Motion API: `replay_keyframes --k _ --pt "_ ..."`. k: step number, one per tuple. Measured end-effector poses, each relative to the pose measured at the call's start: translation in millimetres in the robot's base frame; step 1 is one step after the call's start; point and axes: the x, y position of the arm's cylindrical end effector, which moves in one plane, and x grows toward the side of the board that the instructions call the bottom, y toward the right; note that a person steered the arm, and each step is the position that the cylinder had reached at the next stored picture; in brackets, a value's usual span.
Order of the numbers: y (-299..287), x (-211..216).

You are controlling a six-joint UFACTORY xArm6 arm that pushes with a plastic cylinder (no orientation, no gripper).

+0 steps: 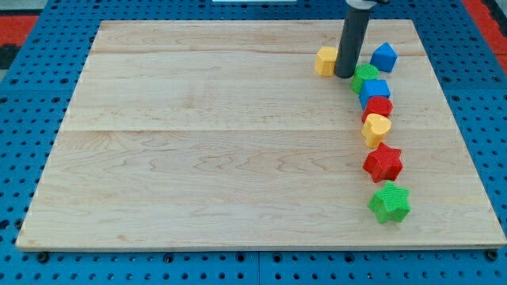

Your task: Slide the red star to the center left side of the board

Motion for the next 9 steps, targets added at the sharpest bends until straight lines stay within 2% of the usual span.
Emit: replay_keyframes --k 1,2,3,4,5,7,8,9 --pt "-7.2 10.8" --pt "-39.9 76.5" --pt "-73.0 197.3" --pt "-66.8 285.3" --pt "-46.0 304.1" --pt "117.2 275.7" --pt "109.1 250.9" --pt "69.3 206.5"
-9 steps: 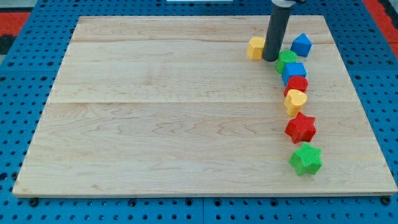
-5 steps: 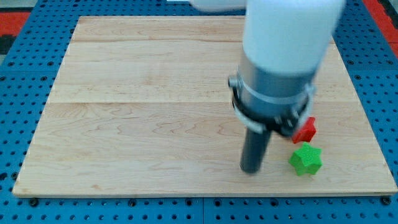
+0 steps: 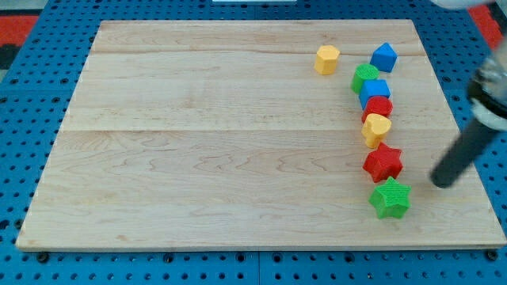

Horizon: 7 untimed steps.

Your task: Slide the red star to the center left side of the board

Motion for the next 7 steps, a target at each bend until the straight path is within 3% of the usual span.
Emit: replay_keyframes --k 2,3,5,7 --pt "-175.1 -73.1" --pt "-235.0 -77.2" --pt "-160.2 -27.2" --pt "-282.4 -30.1"
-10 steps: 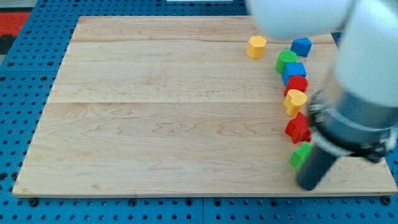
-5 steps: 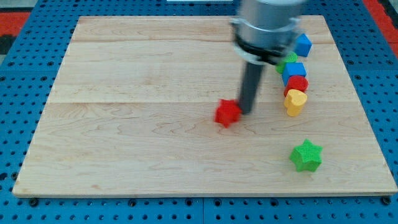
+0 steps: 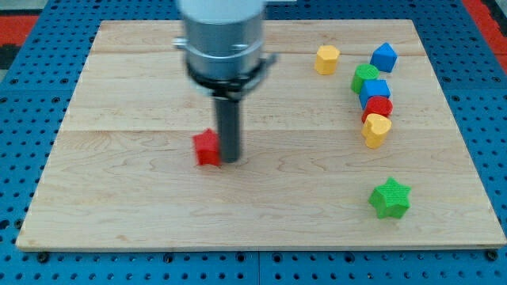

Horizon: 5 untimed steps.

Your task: Slide the red star to the center left side of the board

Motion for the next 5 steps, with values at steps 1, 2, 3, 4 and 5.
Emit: replay_keyframes --k 1,2,3,4,5 --pt "-73.1 0.0" --pt "-122.7 -12.9" --pt "-127.5 -49.0" --pt "-94.5 -47.3" --pt "-81.1 -65.4"
